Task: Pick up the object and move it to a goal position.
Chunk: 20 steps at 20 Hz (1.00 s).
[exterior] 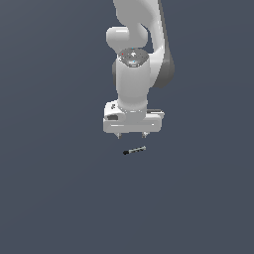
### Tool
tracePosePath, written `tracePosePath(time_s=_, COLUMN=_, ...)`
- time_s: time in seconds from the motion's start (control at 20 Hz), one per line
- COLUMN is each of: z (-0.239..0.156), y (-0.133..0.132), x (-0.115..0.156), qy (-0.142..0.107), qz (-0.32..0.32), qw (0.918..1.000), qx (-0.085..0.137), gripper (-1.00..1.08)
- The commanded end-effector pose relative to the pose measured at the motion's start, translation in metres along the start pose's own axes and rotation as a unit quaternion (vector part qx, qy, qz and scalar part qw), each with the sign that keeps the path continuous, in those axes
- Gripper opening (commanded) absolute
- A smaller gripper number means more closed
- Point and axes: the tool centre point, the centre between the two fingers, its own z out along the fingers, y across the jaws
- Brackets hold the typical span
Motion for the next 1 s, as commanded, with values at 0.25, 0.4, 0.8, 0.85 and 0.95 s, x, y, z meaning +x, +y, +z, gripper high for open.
tracePosePath(time_s=0.25, z=0.01, y=0.002, x=-0.007, qy=-0.01, qz=0.006, qw=0.9999, qx=0.003, gripper=1.0)
tracePosePath(time_s=0.4, z=0.02, y=0.005, x=-0.016, qy=-0.021, qz=0.012, qw=0.9997, qx=0.006, gripper=1.0)
tracePosePath(time_s=0.8, z=0.024, y=0.006, x=-0.019, qy=-0.024, qz=0.017, qw=0.9995, qx=0.007, gripper=1.0)
tracePosePath(time_s=0.85, z=0.025, y=0.005, x=-0.019, qy=-0.024, qz=0.02, qw=0.9995, qx=0.007, gripper=1.0)
tracePosePath(time_s=0.95, z=0.026, y=0.005, x=-0.019, qy=-0.025, qz=0.028, qw=0.9993, qx=0.007, gripper=1.0)
